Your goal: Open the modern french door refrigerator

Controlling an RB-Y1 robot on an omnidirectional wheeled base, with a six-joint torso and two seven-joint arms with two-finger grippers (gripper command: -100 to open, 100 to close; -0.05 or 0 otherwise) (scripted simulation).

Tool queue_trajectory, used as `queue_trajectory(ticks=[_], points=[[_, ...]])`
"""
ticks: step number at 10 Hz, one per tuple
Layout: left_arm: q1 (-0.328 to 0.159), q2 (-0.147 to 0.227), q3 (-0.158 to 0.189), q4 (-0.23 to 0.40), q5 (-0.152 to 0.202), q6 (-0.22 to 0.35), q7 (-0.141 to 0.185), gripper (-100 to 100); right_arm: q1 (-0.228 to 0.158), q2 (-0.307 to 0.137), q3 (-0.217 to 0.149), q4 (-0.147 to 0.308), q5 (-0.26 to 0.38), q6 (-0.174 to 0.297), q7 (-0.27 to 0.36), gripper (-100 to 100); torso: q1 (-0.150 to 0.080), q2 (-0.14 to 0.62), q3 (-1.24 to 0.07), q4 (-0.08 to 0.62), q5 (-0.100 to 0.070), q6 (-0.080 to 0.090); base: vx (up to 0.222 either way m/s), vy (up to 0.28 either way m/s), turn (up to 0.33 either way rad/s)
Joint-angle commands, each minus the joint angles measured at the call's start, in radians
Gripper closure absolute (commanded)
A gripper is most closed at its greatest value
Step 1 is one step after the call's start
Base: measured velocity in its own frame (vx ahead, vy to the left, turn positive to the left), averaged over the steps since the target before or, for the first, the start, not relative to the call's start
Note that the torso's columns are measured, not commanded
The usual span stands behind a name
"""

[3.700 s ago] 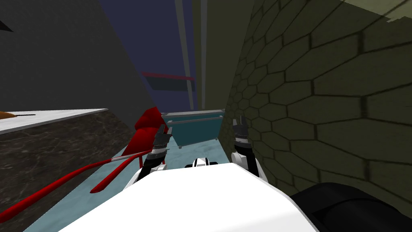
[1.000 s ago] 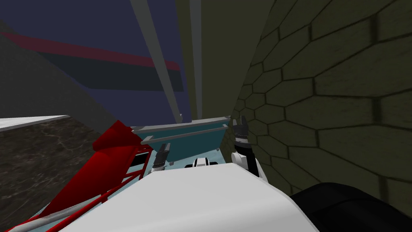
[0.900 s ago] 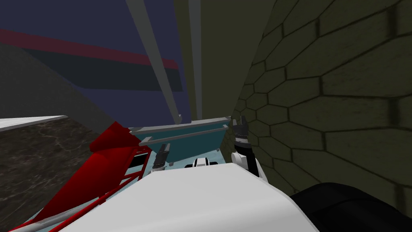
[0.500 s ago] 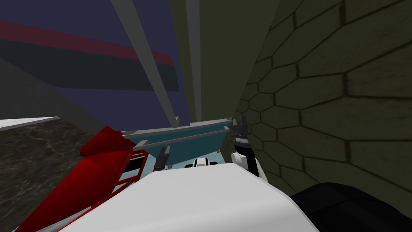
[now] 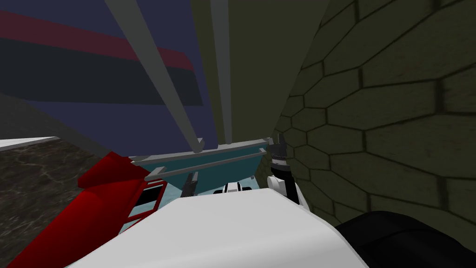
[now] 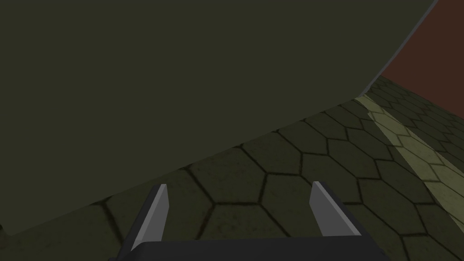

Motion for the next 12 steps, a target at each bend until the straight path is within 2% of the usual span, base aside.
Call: queue_trajectory(ticks=[1, 2, 3, 4, 8, 9, 10, 12], points=[[-0.004, -0.056, 0.003, 0.032, 0.000, -0.024, -0.004, -100, 0.000, 0.000, 0.000, 0.000, 0.000, 0.000, 0.000, 0, 0.000, 0.001, 0.001, 0.000, 0.000, 0.000, 0.047, -0.014, -0.002], [-0.004, -0.077, 0.004, 0.039, 0.000, -0.029, -0.004, -100, 0.000, 0.000, 0.000, 0.000, 0.000, 0.000, 0.000, 0, 0.000, 0.002, 0.001, 0.001, 0.000, 0.000, 0.036, -0.007, -0.001], [-0.008, -0.063, 0.004, 0.042, 0.001, -0.029, -0.004, -100, 0.000, 0.000, 0.000, 0.000, 0.000, 0.000, 0.000, 0, 0.000, 0.002, 0.001, 0.001, 0.000, 0.000, 0.016, -0.003, 0.000], [-0.018, -0.058, 0.008, 0.013, 0.004, 0.009, 0.001, -100, 0.000, 0.000, 0.000, 0.000, 0.000, 0.000, 0.000, 0, 0.001, 0.002, 0.001, 0.001, 0.000, 0.000, -0.003, -0.014, 0.010], [-0.039, -0.043, 0.015, -0.046, 0.010, 0.089, 0.012, -100, 0.000, 0.000, 0.000, 0.000, 0.000, 0.000, 0.000, 0, 0.000, 0.000, 0.000, 0.000, 0.000, 0.000, -0.013, -0.021, 0.007], [-0.022, -0.049, 0.010, -0.052, 0.007, 0.076, 0.010, -100, 0.000, 0.000, 0.000, 0.000, 0.000, 0.000, 0.000, 0, 0.000, 0.000, 0.000, 0.000, 0.000, 0.000, -0.007, -0.010, 0.001], [-0.032, -0.048, 0.012, -0.026, 0.008, 0.062, 0.008, 100, 0.000, 0.000, 0.000, 0.000, 0.000, 0.000, 0.000, 0, 0.001, 0.000, 0.000, 0.000, 0.000, 0.000, 0.003, 0.006, -0.005], [-0.018, -0.058, 0.008, 0.013, 0.004, 0.009, 0.001, 100, 0.000, 0.000, 0.000, 0.000, 0.000, 0.000, 0.000, 0, 0.006, -0.007, -0.002, -0.005, 0.004, 0.001, 0.006, 0.021, -0.010]])
